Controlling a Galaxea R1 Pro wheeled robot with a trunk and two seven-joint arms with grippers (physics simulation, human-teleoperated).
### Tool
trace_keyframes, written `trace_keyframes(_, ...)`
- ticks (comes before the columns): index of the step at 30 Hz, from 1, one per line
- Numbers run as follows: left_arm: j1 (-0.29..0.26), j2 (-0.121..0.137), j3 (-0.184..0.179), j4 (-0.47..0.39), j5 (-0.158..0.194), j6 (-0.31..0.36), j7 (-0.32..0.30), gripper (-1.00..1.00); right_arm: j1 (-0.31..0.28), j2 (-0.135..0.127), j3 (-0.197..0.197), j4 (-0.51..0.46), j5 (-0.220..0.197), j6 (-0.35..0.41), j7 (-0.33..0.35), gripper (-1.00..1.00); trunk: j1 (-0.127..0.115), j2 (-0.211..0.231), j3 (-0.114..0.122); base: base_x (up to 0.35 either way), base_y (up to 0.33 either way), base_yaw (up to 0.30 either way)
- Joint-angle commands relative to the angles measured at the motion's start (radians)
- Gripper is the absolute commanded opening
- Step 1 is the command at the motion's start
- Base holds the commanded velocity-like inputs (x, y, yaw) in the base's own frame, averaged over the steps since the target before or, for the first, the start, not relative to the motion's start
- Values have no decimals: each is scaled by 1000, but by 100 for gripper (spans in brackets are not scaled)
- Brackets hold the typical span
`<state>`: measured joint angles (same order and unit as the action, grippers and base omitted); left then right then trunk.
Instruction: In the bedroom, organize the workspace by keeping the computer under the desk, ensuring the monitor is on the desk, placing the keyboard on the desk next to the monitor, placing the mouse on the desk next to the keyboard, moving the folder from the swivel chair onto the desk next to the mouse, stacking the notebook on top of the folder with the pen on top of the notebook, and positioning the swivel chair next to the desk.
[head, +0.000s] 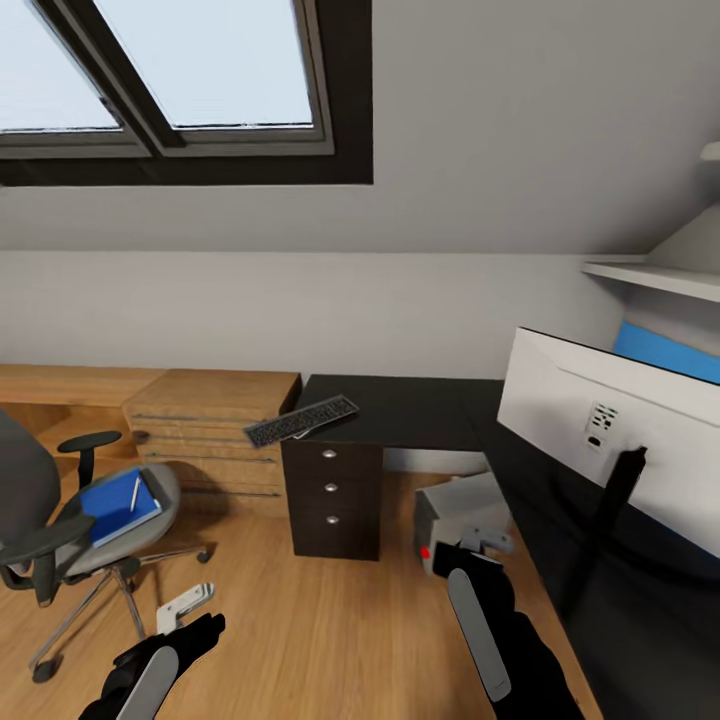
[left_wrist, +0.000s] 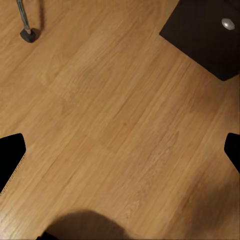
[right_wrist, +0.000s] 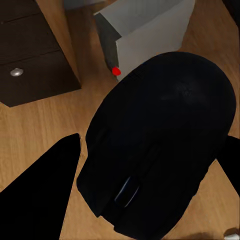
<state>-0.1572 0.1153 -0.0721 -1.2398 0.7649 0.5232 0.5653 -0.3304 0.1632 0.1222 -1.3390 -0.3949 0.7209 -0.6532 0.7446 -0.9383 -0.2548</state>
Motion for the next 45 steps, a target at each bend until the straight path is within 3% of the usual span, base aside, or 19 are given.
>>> trace_keyframes(1,-1,1,-3,-1,10,0,10,100,-1,0,1,-1,-10,2,-10,-100,1,-1,-1,292,203,3)
trace_keyframes(8,-1,1,-3,-24,10,-11,10,100,0,-2,1,-1,-7,-20,-8,-100,1,-1,-1,303,179,1)
trace_keyframes(14,-1,1,-11,-84,-9,-135,5,100,10,-2,2,-2,-3,-61,-8,-100,1,-1,-1,310,160,0)
trace_keyframes(17,28,4,-32,-204,-35,-171,4,100,12,-2,2,-2,-2,-65,-8,-100,1,-1,-1,311,158,0)
trace_keyframes(19,108,6,-43,-311,-50,-181,4,100,12,-3,2,-1,-1,-67,-8,-100,1,-1,-1,311,155,0)
trace_keyframes(21,156,7,-46,-361,-57,-183,4,100,13,-4,2,0,0,-67,-8,-100,1,-1,-1,311,154,0)
trace_keyframes(25,171,10,-46,-377,-59,-177,9,100,13,-4,2,-2,3,-67,-10,-100,1,-1,-1,313,144,0)
trace_keyframes(32,173,7,-65,-375,-59,-83,11,100,13,-4,2,-4,4,-67,-14,-100,1,-1,-1,319,80,0)
trace_keyframes(45,173,4,-80,-372,-59,-74,11,100,13,-5,1,-6,4,-76,-15,-100,1,-1,-2,326,3,0)
